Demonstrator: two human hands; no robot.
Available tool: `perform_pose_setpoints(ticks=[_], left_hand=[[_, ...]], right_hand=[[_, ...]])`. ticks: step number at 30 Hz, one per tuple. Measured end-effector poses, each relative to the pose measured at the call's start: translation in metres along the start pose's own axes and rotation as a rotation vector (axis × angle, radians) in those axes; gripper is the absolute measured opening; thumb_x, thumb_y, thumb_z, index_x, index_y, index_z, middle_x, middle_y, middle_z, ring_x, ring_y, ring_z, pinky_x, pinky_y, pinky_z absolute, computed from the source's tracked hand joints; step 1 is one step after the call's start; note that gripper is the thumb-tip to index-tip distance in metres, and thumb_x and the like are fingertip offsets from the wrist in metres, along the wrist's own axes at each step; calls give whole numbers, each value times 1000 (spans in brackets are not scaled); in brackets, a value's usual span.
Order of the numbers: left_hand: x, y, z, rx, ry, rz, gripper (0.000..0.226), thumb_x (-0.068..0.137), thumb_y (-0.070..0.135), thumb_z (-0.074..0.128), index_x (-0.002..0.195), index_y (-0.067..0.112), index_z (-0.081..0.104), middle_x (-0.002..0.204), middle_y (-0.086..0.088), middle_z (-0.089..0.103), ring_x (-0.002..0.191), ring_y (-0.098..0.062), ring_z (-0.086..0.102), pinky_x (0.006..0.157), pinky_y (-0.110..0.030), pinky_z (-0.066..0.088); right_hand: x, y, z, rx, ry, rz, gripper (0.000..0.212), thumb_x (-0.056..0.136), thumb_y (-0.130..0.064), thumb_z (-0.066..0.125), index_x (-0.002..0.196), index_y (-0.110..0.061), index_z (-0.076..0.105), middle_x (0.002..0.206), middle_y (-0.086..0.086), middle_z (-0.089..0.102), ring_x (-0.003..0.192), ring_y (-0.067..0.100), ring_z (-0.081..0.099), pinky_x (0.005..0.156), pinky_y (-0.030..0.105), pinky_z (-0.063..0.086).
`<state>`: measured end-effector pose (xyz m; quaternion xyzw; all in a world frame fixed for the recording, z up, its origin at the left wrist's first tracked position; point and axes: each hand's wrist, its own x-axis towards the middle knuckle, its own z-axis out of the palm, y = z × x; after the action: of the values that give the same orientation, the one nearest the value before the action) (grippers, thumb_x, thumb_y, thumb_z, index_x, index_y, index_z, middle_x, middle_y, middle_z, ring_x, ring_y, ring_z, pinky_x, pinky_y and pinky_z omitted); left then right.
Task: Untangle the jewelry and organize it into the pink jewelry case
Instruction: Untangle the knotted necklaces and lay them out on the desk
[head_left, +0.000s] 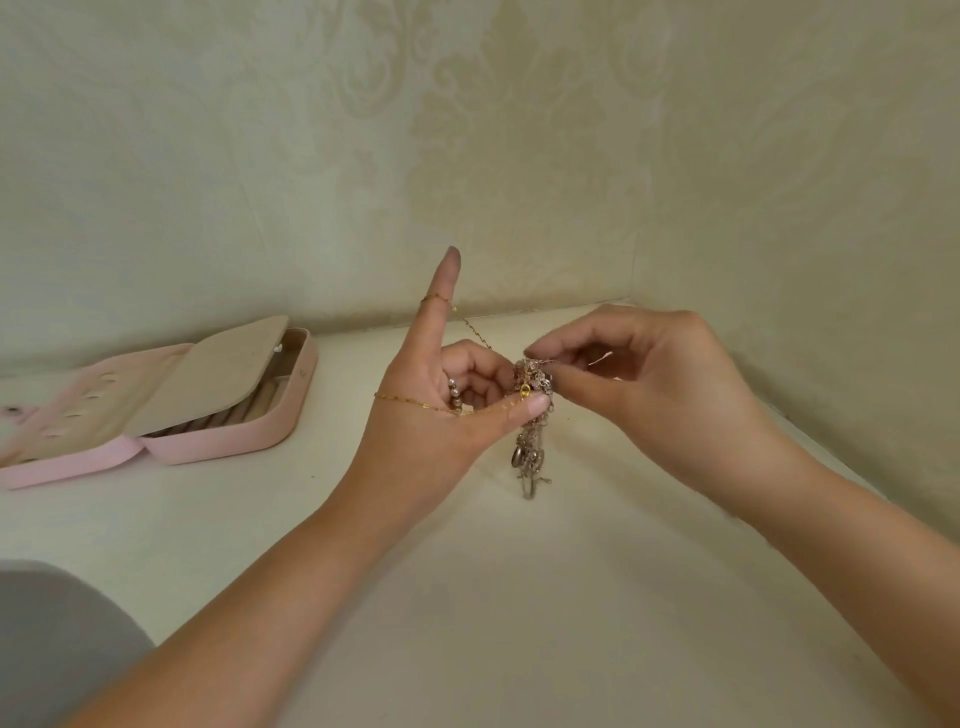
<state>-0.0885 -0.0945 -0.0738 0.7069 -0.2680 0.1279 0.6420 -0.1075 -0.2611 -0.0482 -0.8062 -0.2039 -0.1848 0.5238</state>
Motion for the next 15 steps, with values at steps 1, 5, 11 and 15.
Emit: perform_pose_setpoints(ticks=[1,5,11,15], left_hand=[[-1,0,0,20,6,10,106,70,12,81,145,47,14,68,6,61,62,-8,53,70,-16,47],[-3,-2,0,49,31,30,96,72,17,77,145,44,20,61,10,51,60,-5,47,66,-13,42],[-3,1,1,8,8,-90,87,73,30,76,145,38,28,57,11,51,57,-3,51,69,-15,42],[2,2,-2,-84,-80,-268,69,79,39,62,143,30,37,65,4,61,59,-8,49,69,-18,42]], right_hand=[[0,0,0,-84,9,-25,15,82,-8,72,83,-23,75,76,-6,69,70,9,63,68,23,51],[-1,-3,5,-2,36,18,11,85,-10,69,80,-20,72,78,-6,69,70,4,60,66,15,45],[5,-1,-1,568,-48,280,7,84,-12,59,78,-13,62,80,2,66,76,11,56,64,20,39],[7,3,-4,691,-24,301,12,74,-22,57,80,-11,58,72,1,60,71,12,52,68,27,36]])
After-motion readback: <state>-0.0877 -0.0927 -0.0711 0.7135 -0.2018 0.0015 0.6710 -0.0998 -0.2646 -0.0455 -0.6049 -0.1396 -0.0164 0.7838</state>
